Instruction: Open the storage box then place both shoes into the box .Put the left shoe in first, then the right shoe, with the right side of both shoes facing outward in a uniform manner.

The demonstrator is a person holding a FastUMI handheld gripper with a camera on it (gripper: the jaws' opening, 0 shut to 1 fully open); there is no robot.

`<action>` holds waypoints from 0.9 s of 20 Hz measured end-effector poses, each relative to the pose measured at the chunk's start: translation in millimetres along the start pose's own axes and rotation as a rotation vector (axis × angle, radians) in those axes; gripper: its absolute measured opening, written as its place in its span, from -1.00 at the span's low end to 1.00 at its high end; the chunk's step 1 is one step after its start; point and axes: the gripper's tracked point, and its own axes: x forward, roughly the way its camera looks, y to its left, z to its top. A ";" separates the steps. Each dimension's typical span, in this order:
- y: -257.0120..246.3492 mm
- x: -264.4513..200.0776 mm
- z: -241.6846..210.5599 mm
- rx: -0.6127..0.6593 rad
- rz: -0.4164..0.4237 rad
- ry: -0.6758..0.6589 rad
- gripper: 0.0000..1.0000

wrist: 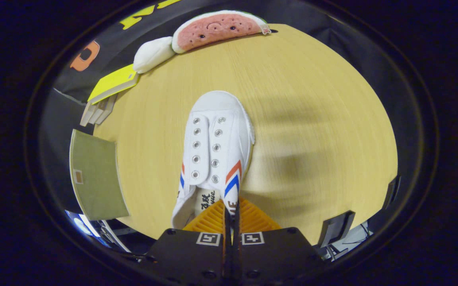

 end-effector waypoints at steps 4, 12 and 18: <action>49.0 -18.6 -13.9 -0.013 0.085 -0.010 -0.89; 199.9 -94.9 -11.2 -0.134 0.257 -0.097 -0.89; 318.9 -129.1 -20.1 -0.262 0.284 -0.121 -0.90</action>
